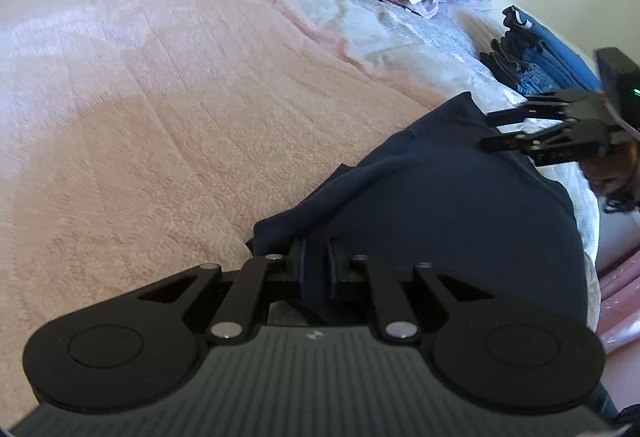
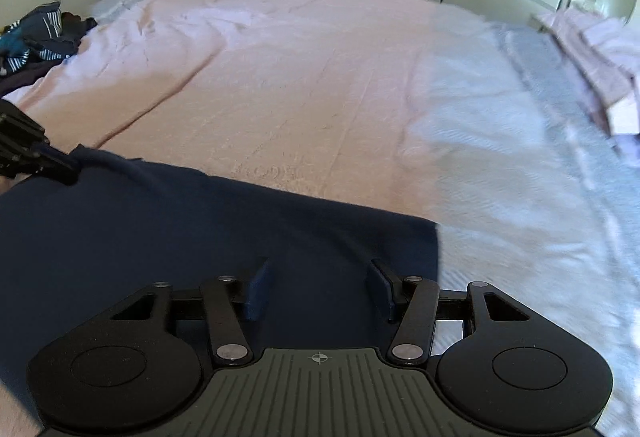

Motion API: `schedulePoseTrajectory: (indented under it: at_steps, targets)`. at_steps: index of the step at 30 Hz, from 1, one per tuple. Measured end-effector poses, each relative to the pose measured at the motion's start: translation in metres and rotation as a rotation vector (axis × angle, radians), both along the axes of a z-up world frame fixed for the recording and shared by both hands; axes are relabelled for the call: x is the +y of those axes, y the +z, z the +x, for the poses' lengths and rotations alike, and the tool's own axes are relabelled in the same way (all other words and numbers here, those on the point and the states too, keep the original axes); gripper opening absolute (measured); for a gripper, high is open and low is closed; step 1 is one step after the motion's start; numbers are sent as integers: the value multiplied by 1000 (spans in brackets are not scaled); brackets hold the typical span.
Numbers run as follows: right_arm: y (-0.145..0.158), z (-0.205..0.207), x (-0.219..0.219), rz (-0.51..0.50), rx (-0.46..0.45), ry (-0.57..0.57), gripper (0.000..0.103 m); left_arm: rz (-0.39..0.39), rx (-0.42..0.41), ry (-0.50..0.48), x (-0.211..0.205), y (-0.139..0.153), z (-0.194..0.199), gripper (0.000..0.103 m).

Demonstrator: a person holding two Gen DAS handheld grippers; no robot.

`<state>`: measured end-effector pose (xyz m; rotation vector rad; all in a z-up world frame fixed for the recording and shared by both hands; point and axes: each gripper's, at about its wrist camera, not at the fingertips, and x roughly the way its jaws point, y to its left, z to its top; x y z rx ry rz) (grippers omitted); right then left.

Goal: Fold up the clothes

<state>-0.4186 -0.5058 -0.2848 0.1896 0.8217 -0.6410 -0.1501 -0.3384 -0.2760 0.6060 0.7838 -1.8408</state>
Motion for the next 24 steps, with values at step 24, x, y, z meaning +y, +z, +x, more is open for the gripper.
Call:
schedulePoseTrajectory:
  at_steps: [24]
  targets:
    - [-15,-78,93,135,-290,-99,53,-53,102,-50,63,21,-14,13]
